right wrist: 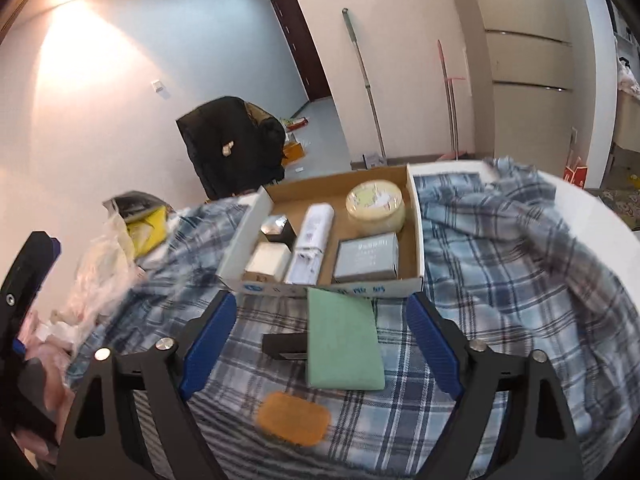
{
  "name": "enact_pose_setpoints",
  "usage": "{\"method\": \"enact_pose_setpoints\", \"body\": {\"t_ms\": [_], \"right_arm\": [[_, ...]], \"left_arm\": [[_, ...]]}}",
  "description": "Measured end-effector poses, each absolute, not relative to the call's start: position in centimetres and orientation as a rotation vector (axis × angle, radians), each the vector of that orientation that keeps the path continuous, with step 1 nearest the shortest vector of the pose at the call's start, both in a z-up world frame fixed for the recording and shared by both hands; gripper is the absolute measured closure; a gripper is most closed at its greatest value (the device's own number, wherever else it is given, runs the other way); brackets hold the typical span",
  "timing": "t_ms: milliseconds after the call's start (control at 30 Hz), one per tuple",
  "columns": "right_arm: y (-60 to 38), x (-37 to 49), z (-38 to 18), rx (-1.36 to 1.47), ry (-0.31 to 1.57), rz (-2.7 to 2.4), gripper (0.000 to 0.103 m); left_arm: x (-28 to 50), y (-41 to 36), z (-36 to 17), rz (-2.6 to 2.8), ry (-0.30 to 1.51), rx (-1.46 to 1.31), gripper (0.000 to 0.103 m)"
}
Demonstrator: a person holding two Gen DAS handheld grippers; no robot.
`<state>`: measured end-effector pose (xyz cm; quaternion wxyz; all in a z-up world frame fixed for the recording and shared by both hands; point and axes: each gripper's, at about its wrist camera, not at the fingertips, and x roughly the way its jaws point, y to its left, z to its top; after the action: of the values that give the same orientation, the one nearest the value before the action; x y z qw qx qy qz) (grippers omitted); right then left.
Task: Organize rigid objects
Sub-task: 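Move the right gripper from the box to the green card, then grasp the green card with the right gripper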
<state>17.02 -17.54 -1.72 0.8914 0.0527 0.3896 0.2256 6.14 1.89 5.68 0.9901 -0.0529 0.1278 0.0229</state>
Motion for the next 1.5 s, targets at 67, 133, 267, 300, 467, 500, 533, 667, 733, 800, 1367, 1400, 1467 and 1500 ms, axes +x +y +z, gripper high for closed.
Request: {"method": "enact_pose_setpoints", "body": {"t_ms": [67, 133, 267, 300, 467, 500, 533, 667, 733, 800, 1367, 1400, 1467, 1500], "right_arm": [[-17.1, 17.4, -3.5, 0.073, 0.864, 0.486, 0.044], [-17.1, 17.9, -5.0, 0.083, 0.913, 0.512, 0.048], [-17.7, 18.5, -6.4, 0.139, 0.973, 0.516, 0.048], [-17.8, 18.6, -6.5, 0.143, 0.978, 0.518, 0.047], [-17.4, 19.2, -7.5, 0.125, 1.016, 0.518, 0.041], [-17.2, 19.3, -7.7, 0.118, 1.029, 0.509, 0.041], [-17.3, 19.3, -7.9, 0.114, 1.036, 0.506, 0.041], [-16.9, 19.4, -8.6, 0.097, 1.055, 0.512, 0.041], [-16.6, 19.2, -8.6, 0.061, 1.046, 0.5, 0.041], [-16.5, 19.2, -8.6, 0.058, 1.049, 0.494, 0.041], [-17.7, 20.0, -9.4, 0.148, 1.086, 0.481, 0.03], [-17.5, 19.9, -9.4, 0.131, 1.079, 0.476, 0.032], [-17.3, 19.8, -9.3, 0.11, 1.071, 0.465, 0.032], [-17.3, 19.7, -9.2, 0.108, 1.067, 0.466, 0.032]], "left_arm": [[7.0, 1.9, 4.3, 0.084, 0.28, -0.099, 0.0], [8.6, 2.0, 2.4, 0.144, 0.331, -0.089, 0.0], [10.9, 2.3, -1.3, 0.094, 0.48, -0.087, 0.0], [11.0, 2.4, -1.8, 0.08, 0.497, -0.098, 0.0], [10.8, 3.2, -1.9, 0.052, 0.489, -0.147, 0.0], [10.8, 3.2, -1.9, 0.046, 0.49, -0.152, 0.0], [10.8, 3.3, -1.9, 0.048, 0.493, -0.154, 0.0], [11.2, 3.0, -2.0, 0.047, 0.504, -0.148, 0.0], [11.2, 2.8, -2.0, 0.045, 0.502, -0.14, 0.0], [11.1, 2.8, -2.0, 0.044, 0.495, -0.138, 0.0], [11.2, 2.6, -2.2, 0.029, 0.501, -0.133, 0.0], [11.2, 2.5, -2.2, 0.028, 0.502, -0.131, 0.0], [11.1, 2.5, -2.2, 0.025, 0.5, -0.131, 0.0], [11.1, 2.5, -2.2, 0.025, 0.498, -0.131, 0.0]]}}
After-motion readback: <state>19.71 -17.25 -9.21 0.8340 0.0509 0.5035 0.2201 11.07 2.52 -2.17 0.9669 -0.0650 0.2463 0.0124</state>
